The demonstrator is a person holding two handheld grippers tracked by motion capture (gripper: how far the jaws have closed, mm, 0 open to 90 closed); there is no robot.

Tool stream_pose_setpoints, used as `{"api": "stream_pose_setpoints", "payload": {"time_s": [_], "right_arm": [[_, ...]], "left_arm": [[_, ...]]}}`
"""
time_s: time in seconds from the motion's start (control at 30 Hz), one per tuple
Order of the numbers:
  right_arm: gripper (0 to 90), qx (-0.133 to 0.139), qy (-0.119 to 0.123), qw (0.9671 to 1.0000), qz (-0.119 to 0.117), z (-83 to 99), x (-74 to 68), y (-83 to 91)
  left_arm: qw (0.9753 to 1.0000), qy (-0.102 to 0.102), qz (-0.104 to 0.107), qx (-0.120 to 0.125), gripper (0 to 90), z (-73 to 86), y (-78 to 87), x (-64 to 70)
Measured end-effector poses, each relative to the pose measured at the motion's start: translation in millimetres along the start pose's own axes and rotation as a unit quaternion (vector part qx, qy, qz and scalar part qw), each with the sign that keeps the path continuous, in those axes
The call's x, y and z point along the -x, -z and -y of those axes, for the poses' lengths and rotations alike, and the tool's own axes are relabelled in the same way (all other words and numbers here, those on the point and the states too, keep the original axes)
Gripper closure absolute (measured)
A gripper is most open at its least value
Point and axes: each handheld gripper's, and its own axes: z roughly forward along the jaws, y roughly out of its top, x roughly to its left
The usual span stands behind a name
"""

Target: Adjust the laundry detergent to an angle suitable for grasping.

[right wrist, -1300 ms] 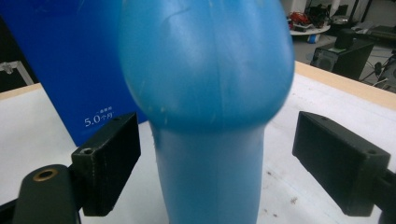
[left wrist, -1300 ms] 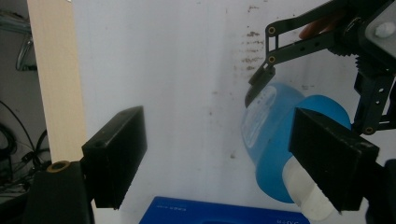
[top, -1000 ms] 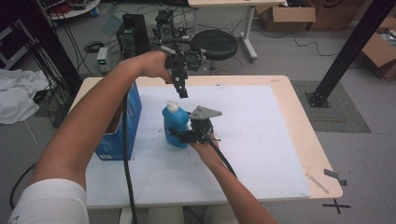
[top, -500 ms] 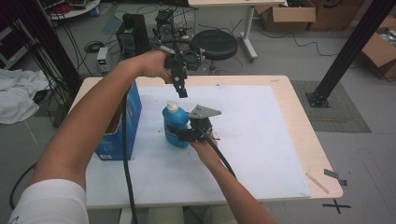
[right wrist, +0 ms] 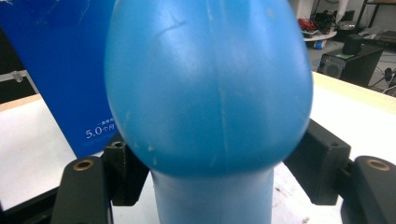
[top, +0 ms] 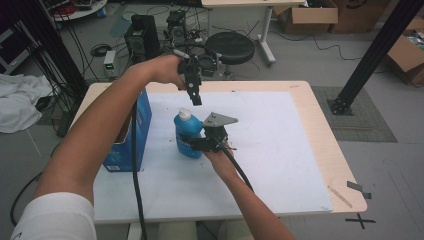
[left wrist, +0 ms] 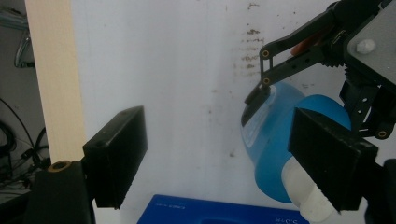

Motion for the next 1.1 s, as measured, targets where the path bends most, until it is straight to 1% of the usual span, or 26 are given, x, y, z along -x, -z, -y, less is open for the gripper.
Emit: {"api": "stream_pose_setpoints", "payload": {"time_s": [0.13, 0.17, 0.3, 0.47, 0.5, 0.57, 0.8, 0.9, 0.93, 0.97, 1.0, 1.03, 1.07, 1.1], "right_arm": [[33.0, -0.001, 0.002, 1.0000, -0.006, -0.4, 0.1, -0.1], [35.2, -0.001, 0.003, 0.9999, -0.010, -0.5, 0.2, -0.2], [37.3, -0.001, 0.008, 0.9999, -0.014, -1.0, 0.1, -0.3], [38.4, -0.001, 0.008, 0.9999, -0.014, -0.9, 0.1, -0.3], [40.9, -0.002, 0.010, 0.9998, -0.016, -1.3, -0.4, -0.2], [41.6, -0.002, 0.011, 0.9998, -0.019, -1.5, -1.0, -0.3], [42.9, -0.005, 0.016, 0.9997, -0.015, -2.5, -2.2, 0.8], [43.3, -0.009, 0.023, 0.9996, -0.015, -3.5, -3.7, 2.1], [43.4, -0.013, 0.031, 0.9992, -0.021, -4.9, -5.3, 3.1], [43.4, -0.016, 0.035, 0.9987, -0.032, -6.8, -7.0, 5.0], [43.4, -0.016, 0.035, 0.9987, -0.032, -6.8, -7.0, 5.0], [43.4, -0.012, 0.034, 0.9985, -0.042, -9.0, -7.3, 8.2], [43.4, -0.012, 0.034, 0.9985, -0.042, -9.0, -7.3, 8.2], [43.4, -0.007, 0.033, 0.9980, -0.053, -11.3, -7.5, 12.4]], "left_arm": [[1.0000, 0.000, 0.001, 0.000, 20.6, -0.2, -0.5, -0.1], [1.0000, 0.000, 0.001, -0.001, 20.6, -0.1, -0.8, -0.1], [1.0000, -0.001, 0.003, -0.001, 20.7, 0.1, -1.1, 0.1], [1.0000, -0.001, 0.003, -0.001, 20.7, 0.4, -0.8, 0.1], [1.0000, -0.001, 0.002, -0.001, 20.7, 0.5, -0.8, 0.1], [1.0000, -0.001, 0.002, -0.002, 20.7, 0.7, -0.9, 0.1], [1.0000, 0.001, 0.001, -0.001, 20.9, 1.5, -0.4, 0.0], [1.0000, 0.002, 0.001, 0.001, 20.9, 2.6, 0.0, -0.6], [1.0000, 0.003, 0.000, 0.002, 20.9, 2.9, -0.1, -0.8], [1.0000, 0.003, 0.000, 0.001, 20.8, 3.5, -0.2, -1.4], [1.0000, 0.003, 0.000, 0.001, 20.8, 3.5, -0.2, -1.4], [1.0000, 0.005, 0.001, 0.001, 20.8, 4.0, 0.0, -1.3], [1.0000, 0.005, 0.001, 0.001, 20.9, 4.0, 0.0, -1.3], [1.0000, 0.005, 0.000, 0.002, 20.8, 4.2, 0.8, -0.9]]}}
